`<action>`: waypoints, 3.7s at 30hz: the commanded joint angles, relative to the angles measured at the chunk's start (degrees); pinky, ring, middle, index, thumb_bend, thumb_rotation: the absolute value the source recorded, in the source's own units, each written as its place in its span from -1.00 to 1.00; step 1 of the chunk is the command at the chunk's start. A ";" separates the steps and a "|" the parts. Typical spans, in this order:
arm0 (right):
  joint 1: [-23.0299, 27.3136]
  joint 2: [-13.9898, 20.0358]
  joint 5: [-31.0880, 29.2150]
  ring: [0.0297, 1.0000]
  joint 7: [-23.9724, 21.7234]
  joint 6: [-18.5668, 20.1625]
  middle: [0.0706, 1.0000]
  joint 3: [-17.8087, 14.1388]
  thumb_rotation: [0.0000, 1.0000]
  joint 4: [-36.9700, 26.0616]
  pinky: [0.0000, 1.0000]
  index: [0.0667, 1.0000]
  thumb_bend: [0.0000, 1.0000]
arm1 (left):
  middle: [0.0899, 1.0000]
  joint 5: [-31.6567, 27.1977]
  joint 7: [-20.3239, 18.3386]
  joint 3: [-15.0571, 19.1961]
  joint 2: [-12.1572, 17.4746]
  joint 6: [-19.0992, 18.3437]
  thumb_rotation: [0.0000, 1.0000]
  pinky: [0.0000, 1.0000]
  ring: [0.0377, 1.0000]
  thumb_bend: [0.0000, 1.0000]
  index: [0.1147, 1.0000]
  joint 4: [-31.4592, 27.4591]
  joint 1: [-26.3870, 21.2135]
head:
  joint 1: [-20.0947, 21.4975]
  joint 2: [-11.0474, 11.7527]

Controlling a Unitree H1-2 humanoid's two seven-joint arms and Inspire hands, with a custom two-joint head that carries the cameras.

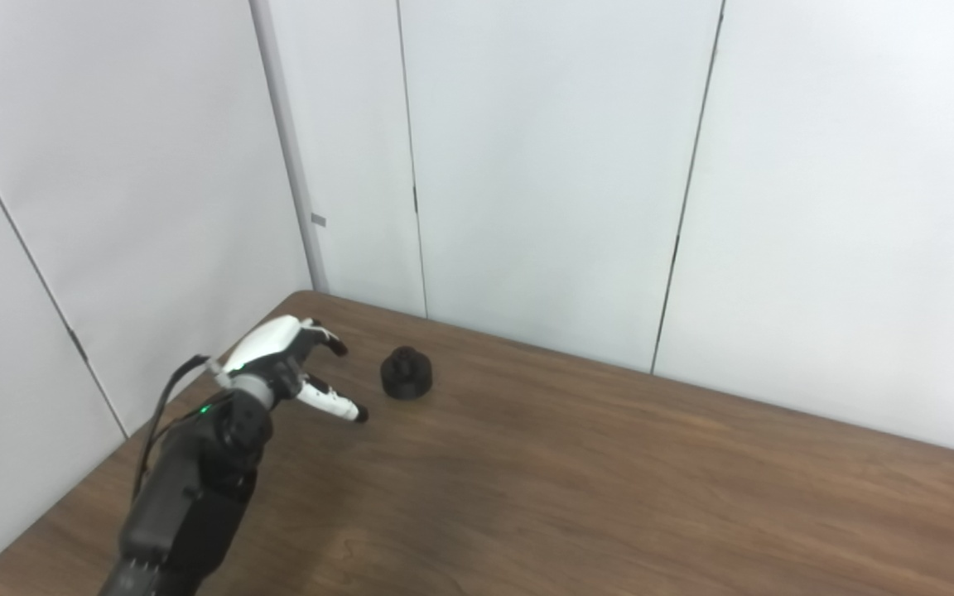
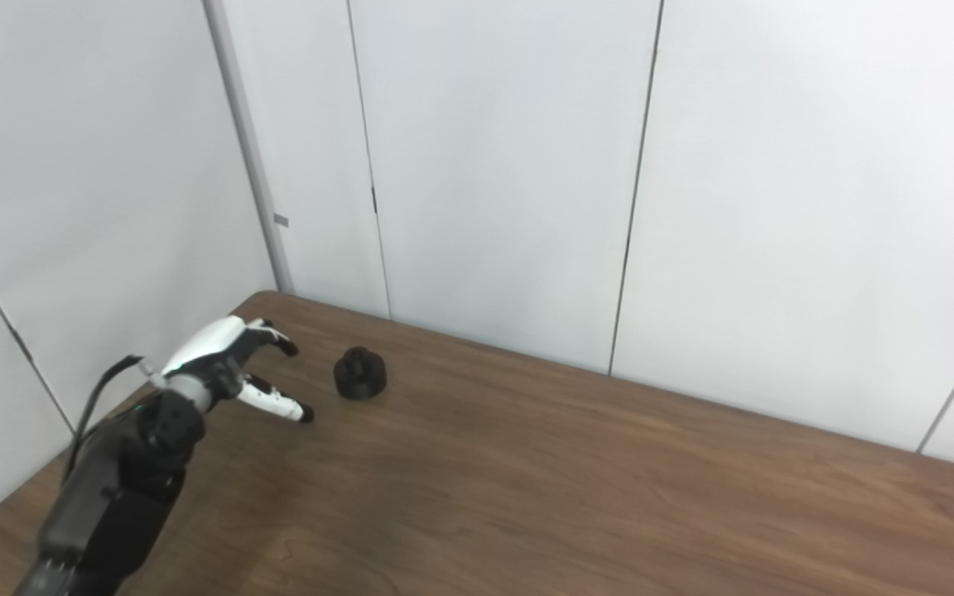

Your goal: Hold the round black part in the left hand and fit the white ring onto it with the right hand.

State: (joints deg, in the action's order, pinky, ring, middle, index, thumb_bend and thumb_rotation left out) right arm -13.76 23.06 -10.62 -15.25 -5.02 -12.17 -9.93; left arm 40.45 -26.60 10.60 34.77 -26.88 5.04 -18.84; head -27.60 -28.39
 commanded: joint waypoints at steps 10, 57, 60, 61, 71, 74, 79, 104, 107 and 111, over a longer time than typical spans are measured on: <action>-1.95 1.70 0.30 1.00 0.11 1.41 1.00 -1.37 0.48 -2.33 1.00 1.00 0.26 | 1.00 -3.09 5.84 -8.39 2.19 1.41 -0.34 1.00 1.00 1.00 0.82 8.81 -7.70 | 1.10 -0.34; -6.71 4.28 -2.12 1.00 -1.73 2.68 1.00 -4.43 0.47 -6.16 1.00 1.00 0.28 | 0.78 -4.07 21.77 -18.98 0.73 6.66 -0.92 1.00 1.00 0.04 -0.18 16.23 -7.88 | 2.20 -2.94; -6.78 4.22 -2.12 1.00 -1.73 2.76 1.00 -4.46 0.47 -6.27 1.00 1.00 0.28 | 0.76 -4.03 21.68 -19.43 0.93 7.07 -0.91 1.00 1.00 0.04 -0.18 16.48 -7.78 | 2.21 -2.95; -6.78 4.21 -2.14 1.00 -1.75 2.72 1.00 -4.47 0.47 -6.29 1.00 1.00 0.28 | 0.76 -4.08 21.83 -19.50 0.91 7.34 -0.91 1.00 1.00 0.04 -0.18 16.67 -7.76 | 2.21 -2.95; -6.38 2.15 0.46 1.00 -0.18 3.80 1.00 -3.25 0.47 -8.22 0.97 1.00 0.31 | 0.76 -5.62 22.73 -18.98 0.60 10.63 -0.91 1.00 1.00 0.04 -0.18 15.63 -6.22 | 9.69 -2.52; -5.79 0.70 2.24 1.00 1.06 3.81 1.00 -2.37 0.48 -9.13 0.95 0.99 0.36 | 0.73 -5.82 23.39 -18.89 0.48 13.26 -0.91 1.00 0.99 0.04 -0.18 12.79 -4.12 | 12.64 -2.22; -3.93 -1.35 3.65 1.00 3.17 5.43 1.00 -1.96 0.43 -10.71 0.92 1.00 0.40 | 0.70 -4.62 24.63 -19.82 -0.07 16.28 -0.91 1.00 0.98 0.04 -0.18 6.74 -0.67 | 15.33 -1.96; 16.86 11.27 26.12 0.94 5.86 19.05 1.00 -3.26 -0.17 -10.61 0.65 0.82 0.70 | 0.62 1.18 19.33 -28.25 -8.29 28.26 -0.91 1.00 0.92 0.04 -0.18 -10.77 6.77 | 35.87 -4.63; 20.77 13.37 30.33 0.91 5.22 19.67 0.98 0.02 -0.20 -8.07 0.52 0.76 0.91 | 0.61 1.59 18.94 -28.72 -8.25 30.27 -0.91 1.00 0.89 0.04 -0.18 -11.53 7.58 | 38.03 -4.65; 25.41 15.93 35.40 0.92 3.64 20.46 0.98 5.03 -0.18 -4.65 0.52 0.71 0.97 | 0.61 2.01 17.59 -29.29 -8.64 31.40 -0.91 1.00 0.89 0.04 -0.17 -12.22 8.46 | 39.43 -4.87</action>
State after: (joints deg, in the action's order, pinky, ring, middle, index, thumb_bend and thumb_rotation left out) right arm 9.55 37.25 23.32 -11.56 15.56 -7.04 -13.74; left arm 42.29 -9.25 -18.89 25.35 3.26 -5.31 -9.92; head 11.87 -33.22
